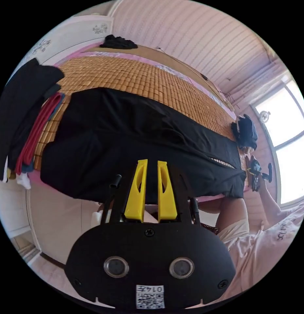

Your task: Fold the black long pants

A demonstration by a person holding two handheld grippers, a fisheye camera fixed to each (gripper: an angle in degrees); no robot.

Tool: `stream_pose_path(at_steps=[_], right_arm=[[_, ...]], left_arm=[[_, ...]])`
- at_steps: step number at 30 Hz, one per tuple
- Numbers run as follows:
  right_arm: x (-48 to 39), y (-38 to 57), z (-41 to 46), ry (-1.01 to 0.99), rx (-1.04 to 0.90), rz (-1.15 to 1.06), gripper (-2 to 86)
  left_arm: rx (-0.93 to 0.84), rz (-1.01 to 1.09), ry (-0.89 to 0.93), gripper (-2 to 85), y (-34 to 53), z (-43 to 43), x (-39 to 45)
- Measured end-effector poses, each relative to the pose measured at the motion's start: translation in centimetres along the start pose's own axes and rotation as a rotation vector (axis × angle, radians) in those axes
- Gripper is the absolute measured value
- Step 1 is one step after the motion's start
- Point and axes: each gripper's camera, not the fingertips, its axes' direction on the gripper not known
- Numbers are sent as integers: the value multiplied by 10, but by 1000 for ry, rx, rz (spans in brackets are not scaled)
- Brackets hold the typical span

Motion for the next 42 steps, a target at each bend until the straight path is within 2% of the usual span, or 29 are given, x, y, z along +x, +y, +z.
stream_pose_path(at_steps=[4, 8, 15, 20, 22, 24, 29, 30, 32, 36, 42], right_arm=[[-76, -24, -1, -45, 27, -165, 67], [-238, -55, 9, -134, 70, -525, 70], [-567, -53, 37, -341, 75, -1132, 90], [-735, -10, 50, -346, 87, -1455, 119], [-779, 2, 60, -305, 118, -1477, 127], [-819, 4, 77, -289, 128, -1407, 124], [-851, -14, 117, -233, 21, -1206, 108], [-850, -21, 117, -307, -27, -1186, 80], [-851, -29, 117, -315, -80, -1161, 36], [-853, -31, 102, -287, -4, -1247, 5], [-848, -51, 81, -404, -40, -1098, 16]], left_arm=[[82, -231, -58, 101, 30, -39, -72], [188, -435, -63, 122, 66, -77, -137], [244, -512, -56, 159, 96, -90, -184], [348, -573, 11, 143, 112, -92, -210], [376, -589, 39, 125, 116, -93, -218], [357, -600, 47, 98, 119, -92, -226], [379, -534, 7, 21, 127, -113, -227], [400, -503, -7, 3, 129, -121, -225], [406, -450, -34, -5, 127, -132, -222], [421, -354, -102, -8, 112, -150, -218], [373, -540, -158, 12, 92, -163, -250]])
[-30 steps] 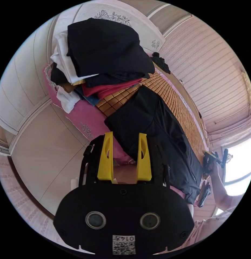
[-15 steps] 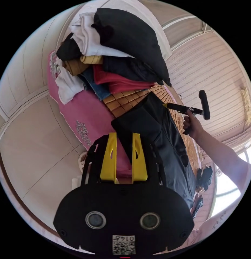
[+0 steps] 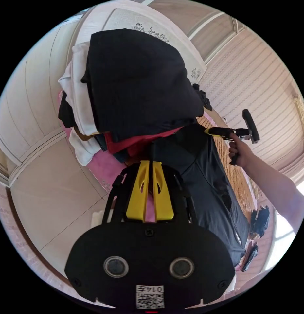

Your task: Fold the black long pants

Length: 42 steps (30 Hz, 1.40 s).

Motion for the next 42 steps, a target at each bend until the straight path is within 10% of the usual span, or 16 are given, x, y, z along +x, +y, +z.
stream_pose_path(at_steps=[13, 21, 33, 42], right_arm=[[106, 352, -209, 50, 235, 195, -9], [85, 652, -300, 615, 140, 665, -9], [111, 966, -317, 81, 328, 1537, 49], [131, 1061, -320, -224, 568, 1739, 112]], left_arm=[[-71, -2, 30, 43, 23, -43, -35], [-88, 72, 158, 55, 21, -55, -4], [-214, 2, 131, 78, -7, -41, -7], [-268, -166, 185, 122, -17, -26, -29]])
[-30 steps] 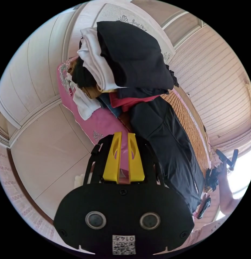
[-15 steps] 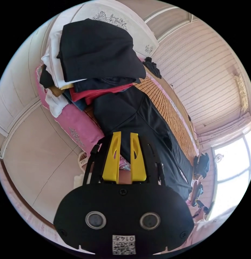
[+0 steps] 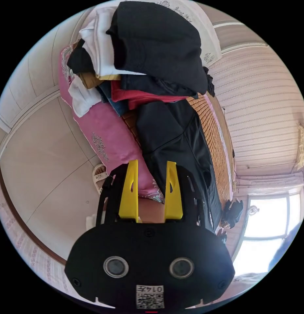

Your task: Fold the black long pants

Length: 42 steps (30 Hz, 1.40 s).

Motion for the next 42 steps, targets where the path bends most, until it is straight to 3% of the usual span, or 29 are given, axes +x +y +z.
stream_pose_path(at_steps=[6, 17, 28, 31, 36, 42], right_arm=[[-2, -8, -32, -9, 20, -32, 21], [-20, -2, -98, -16, 88, -146, 8], [-74, 10, -119, 23, 118, -292, 6], [-97, 16, -123, 105, 121, -363, 4], [-191, 25, -92, 433, 163, -699, -3], [-313, -29, -33, 428, 160, -887, 0]], left_arm=[[-19, -27, 25, 127, -9, 13, 2], [-79, -5, -21, 111, -17, 37, 24], [-61, 148, -151, 14, 7, 34, 62], [17, 206, -136, 5, 24, 13, 73], [192, 312, -69, -1, 38, -12, 117], [270, 435, -39, 6, 4, 17, 192]])
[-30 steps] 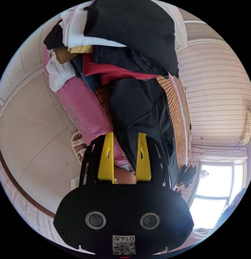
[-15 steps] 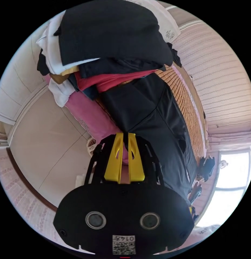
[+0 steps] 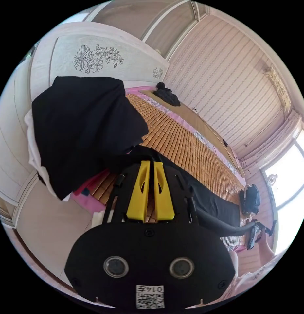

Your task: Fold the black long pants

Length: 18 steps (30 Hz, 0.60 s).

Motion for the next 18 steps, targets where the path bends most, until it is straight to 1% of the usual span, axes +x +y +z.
stream_pose_path(at_steps=[1, 3, 4, 6, 7, 10, 12, 15, 17, 18], right_arm=[[-2, -14, 8, -1, -16, 11, 2], [-8, -59, 41, 21, -46, 119, 17], [-9, -68, 49, 19, -61, 155, 22], [-14, -85, 74, 12, -91, 262, 53], [-16, -85, 77, 10, -82, 268, 55], [-25, -72, 87, 5, -92, 243, 59], [-34, -52, 97, 51, -150, 163, 61], [-50, -27, 117, 161, -245, 40, 64], [-59, -18, 129, 193, -291, -7, 66], [-64, -14, 127, 206, -237, -16, 64]], left_arm=[[9, 2, 7, 8, -6, 7, 5], [23, -19, 14, 29, -27, 43, 23], [18, -30, 1, 36, -30, 54, 26], [-50, -70, -95, 55, -33, 93, 36], [-75, -76, -114, 57, -31, 100, 38], [-149, -24, -126, 57, -17, 121, 61], [-189, 136, -160, 51, 4, 130, 91], [-265, 305, -196, 49, 34, 140, 126], [-239, 353, -210, 48, 48, 137, 144], [-218, 364, -225, 45, 54, 133, 153]])
